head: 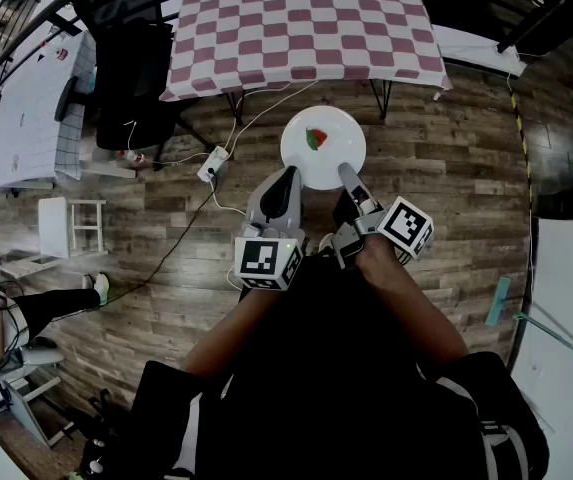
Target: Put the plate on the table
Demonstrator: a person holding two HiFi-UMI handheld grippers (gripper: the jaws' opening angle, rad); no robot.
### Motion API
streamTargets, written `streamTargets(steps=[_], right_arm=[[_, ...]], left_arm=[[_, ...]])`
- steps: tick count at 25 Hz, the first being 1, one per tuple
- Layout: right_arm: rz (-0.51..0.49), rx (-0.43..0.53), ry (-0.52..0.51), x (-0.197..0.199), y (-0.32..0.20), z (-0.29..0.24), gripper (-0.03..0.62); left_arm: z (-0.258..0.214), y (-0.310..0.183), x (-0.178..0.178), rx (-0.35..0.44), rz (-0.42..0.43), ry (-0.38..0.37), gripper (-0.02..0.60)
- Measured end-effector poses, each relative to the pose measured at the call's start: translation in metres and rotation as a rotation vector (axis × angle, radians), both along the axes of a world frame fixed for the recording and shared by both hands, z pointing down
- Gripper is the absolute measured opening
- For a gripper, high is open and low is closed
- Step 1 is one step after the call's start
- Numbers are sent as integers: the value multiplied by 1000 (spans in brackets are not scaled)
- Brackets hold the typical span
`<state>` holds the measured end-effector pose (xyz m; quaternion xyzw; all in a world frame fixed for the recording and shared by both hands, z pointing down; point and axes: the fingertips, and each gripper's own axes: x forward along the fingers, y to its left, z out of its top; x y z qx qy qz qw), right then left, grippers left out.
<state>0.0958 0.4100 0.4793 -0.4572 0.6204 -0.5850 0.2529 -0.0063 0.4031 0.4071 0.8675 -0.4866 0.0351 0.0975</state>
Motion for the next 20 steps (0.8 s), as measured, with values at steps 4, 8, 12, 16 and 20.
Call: streamTargets(steps=[4,8,12,16,20], right_arm=[[12,9,-32,-8,-8,-11,8],[25,4,-85,-11,-21,-16,9],[16,-16,-163,-16,-29,-11,9],[-10,-64,-176,-17,-25,1,9],[-8,-81,-148,-11,-29,11,11]], left_arm=[[-11,-12,-5,23,-20,-7,9],[-24,-27,-10,50,-48,1,8],[-19,-35,-9,38,-67,9,8],[-15,-36,-6,43,-87,15,9],[-6,-40,-9,39,-108,0,8]])
